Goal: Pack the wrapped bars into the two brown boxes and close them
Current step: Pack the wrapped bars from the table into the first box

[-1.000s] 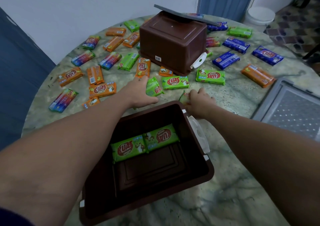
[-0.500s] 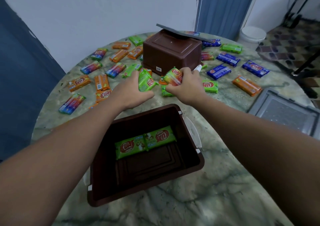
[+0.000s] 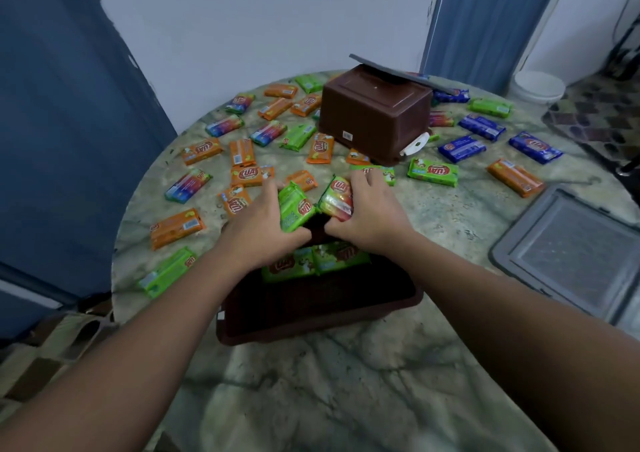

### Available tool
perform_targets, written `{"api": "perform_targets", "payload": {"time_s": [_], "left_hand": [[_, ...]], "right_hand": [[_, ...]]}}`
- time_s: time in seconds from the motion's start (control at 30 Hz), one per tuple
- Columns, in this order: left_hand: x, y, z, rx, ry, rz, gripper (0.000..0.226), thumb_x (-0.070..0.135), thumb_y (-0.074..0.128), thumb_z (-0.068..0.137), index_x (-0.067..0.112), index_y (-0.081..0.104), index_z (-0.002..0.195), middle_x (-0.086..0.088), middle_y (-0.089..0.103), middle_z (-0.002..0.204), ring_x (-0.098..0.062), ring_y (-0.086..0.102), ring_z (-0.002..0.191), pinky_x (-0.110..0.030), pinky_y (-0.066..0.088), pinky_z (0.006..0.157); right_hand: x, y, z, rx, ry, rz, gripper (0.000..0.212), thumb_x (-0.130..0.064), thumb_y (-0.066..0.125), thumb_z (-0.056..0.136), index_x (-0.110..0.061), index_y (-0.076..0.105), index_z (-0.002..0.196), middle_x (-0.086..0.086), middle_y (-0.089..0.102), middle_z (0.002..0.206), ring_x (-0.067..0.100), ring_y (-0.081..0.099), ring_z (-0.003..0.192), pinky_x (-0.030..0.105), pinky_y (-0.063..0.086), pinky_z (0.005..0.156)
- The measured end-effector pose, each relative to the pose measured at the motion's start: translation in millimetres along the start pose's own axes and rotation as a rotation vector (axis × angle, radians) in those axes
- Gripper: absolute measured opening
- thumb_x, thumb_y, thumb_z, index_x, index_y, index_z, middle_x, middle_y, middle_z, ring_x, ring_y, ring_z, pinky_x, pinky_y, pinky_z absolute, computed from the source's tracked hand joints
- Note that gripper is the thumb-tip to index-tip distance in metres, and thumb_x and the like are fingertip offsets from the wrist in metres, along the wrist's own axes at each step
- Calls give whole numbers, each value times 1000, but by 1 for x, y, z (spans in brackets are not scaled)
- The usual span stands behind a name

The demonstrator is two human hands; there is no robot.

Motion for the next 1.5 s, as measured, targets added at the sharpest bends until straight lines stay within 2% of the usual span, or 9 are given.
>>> {"api": "perform_targets", "payload": {"time_s": [0.27,0.4,0.53,0.7,0.9,1.13,1.27,1.43,1.5], "left_hand": [[-22,42,-31,-196,36,35,72,54,75,67,33,29,117,6,53,103,-16,61,83,-45,55,71],[-29,57,-33,-284,77,81,71,53,78,64,35,30,113,4,53,102,-17,59,84,-47,54,71],[-32,71,-36,-329,96,85,79,50,79,63,33,33,124,2,53,118,-23,57,102,-46,53,83],[-35,87,-39,-367,111,213,81,49,76,71,28,32,135,-3,43,142,-32,40,127,-46,39,99],[-34,91,-41,-389,97,255,81,43,78,76,28,35,143,-5,36,142,-31,36,131,-48,42,101],[-35,91,-40,-372,162,259,46,27,78,74,26,60,116,-1,49,117,-25,47,115,-41,49,90],[-31,88,-34,-342,186,307,45,29,79,78,25,62,120,-2,54,116,-25,55,111,-38,51,85],[-34,89,-33,-322,161,288,48,32,81,78,23,64,122,-3,56,118,-26,58,110,-37,51,86],[-34,86,-34,-298,135,239,47,36,79,78,23,65,120,-2,58,117,-25,59,108,-36,51,85]], "right_hand": [[9,38,-30,-283,-136,-207,83,-53,80,70,-24,42,138,3,40,124,28,47,112,40,47,84],[16,51,-38,-414,-224,-406,84,-53,82,68,-23,42,137,5,39,125,29,46,115,44,51,86],[20,61,-39,-510,-228,-452,84,-56,83,68,-23,44,134,6,40,127,31,46,120,50,53,91],[26,67,-37,-569,-238,-501,80,-53,83,72,-23,44,136,7,43,133,32,47,127,50,53,94],[29,71,-39,-576,-247,-512,74,-47,81,77,-21,42,134,6,46,141,29,44,133,46,48,98],[26,68,-42,-586,-253,-533,50,-40,70,88,-26,48,131,4,45,142,28,41,134,43,46,96],[24,67,-39,-547,-222,-519,50,-42,68,92,-31,49,136,7,45,138,31,44,130,39,47,84],[25,66,-39,-529,-193,-498,46,-38,67,93,-33,52,136,7,47,133,32,45,127,41,50,82],[24,63,-38,-484,-182,-436,44,-47,68,92,-29,57,130,6,48,126,29,47,122,41,52,83]]}}
Point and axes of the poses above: each hand's wrist, its own z-axis towards the middle knuckle, its own y-axis out of the palm, x = y × z, the point moved 2 cm from there along z, towards the middle knuckle
